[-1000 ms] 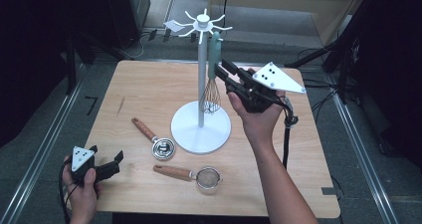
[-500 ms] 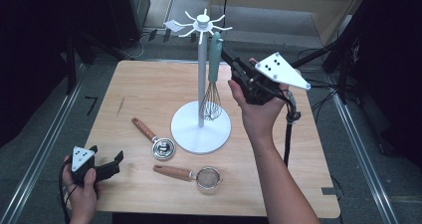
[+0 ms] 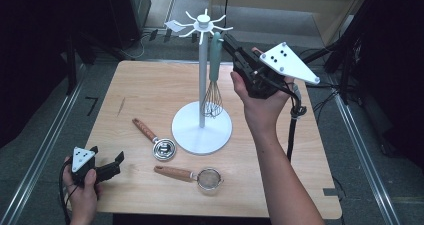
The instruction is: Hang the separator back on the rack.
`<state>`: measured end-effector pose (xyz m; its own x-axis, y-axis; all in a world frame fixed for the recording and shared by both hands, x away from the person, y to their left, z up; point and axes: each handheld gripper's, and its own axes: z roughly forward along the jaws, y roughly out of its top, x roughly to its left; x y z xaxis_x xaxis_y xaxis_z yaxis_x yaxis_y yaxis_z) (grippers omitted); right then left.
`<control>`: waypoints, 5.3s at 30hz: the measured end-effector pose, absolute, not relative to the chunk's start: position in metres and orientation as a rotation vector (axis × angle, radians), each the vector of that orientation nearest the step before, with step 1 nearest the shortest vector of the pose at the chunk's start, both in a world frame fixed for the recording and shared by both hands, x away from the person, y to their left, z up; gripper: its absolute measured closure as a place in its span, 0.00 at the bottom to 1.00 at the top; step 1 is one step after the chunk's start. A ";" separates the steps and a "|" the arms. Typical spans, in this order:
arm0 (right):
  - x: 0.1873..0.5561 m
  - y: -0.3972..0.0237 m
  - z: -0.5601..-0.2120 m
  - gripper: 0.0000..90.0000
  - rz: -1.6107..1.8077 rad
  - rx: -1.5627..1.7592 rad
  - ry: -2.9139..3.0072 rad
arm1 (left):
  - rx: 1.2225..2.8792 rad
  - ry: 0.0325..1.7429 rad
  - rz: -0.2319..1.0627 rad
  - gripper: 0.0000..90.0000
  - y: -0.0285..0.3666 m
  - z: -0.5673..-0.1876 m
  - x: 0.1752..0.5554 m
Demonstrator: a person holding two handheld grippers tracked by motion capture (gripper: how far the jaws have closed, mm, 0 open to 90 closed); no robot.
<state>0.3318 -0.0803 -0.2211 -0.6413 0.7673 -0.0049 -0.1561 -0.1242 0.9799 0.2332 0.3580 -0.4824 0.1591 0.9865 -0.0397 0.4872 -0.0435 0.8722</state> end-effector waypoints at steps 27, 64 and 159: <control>0.350 -0.078 -0.232 1.00 1.773 0.822 1.536 | 1.640 1.440 0.794 0.07 0.358 -0.482 0.233; 0.330 -0.075 -0.226 0.97 1.794 0.714 1.545 | 1.640 1.433 0.786 0.07 0.359 -0.483 0.233; 0.297 -0.086 -0.418 0.60 1.223 0.866 2.399 | 1.657 1.399 0.705 0.24 0.347 -0.472 0.230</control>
